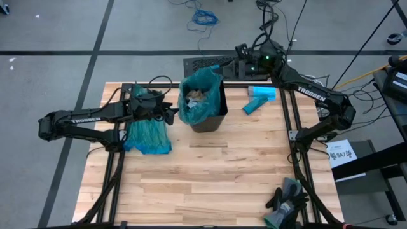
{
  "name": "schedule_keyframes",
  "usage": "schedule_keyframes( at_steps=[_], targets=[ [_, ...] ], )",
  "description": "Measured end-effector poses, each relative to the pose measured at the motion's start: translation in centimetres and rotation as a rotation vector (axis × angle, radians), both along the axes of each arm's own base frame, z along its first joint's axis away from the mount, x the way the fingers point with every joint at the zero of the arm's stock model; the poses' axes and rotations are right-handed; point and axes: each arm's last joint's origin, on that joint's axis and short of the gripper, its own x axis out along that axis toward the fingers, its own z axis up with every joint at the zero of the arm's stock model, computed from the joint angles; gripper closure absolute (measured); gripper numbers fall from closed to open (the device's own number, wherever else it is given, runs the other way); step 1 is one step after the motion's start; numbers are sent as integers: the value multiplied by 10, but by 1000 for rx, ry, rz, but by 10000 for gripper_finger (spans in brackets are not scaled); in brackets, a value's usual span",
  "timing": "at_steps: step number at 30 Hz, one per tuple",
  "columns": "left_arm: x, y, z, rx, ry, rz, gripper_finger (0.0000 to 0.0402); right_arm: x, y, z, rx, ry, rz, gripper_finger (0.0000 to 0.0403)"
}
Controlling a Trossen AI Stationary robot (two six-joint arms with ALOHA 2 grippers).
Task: Place trash/remove bag and relplace
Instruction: Remove the blue trash bag from the black trash bin
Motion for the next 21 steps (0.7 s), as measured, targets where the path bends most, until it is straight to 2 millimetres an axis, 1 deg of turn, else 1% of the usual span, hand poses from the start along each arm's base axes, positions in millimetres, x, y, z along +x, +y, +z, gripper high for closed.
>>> schedule_keyframes(
  at_steps=[8, 13, 16, 21],
  targets=[
    [0, 0, 0, 18, 17, -13, 157, -5, -10, -2, 50, 17, -32, 165],
    [0, 0, -1, 20, 19, -14, 157, -10, -18, -9, 98, 81, -61, 165],
    [0, 0, -1, 32, 29, -23, 157, -15, -14, -13, 128, 146, -34, 165],
    [-2, 0, -3, 27, 58, -24, 157, -30, -5, -27, 152, 344, -39, 165]
  ],
)
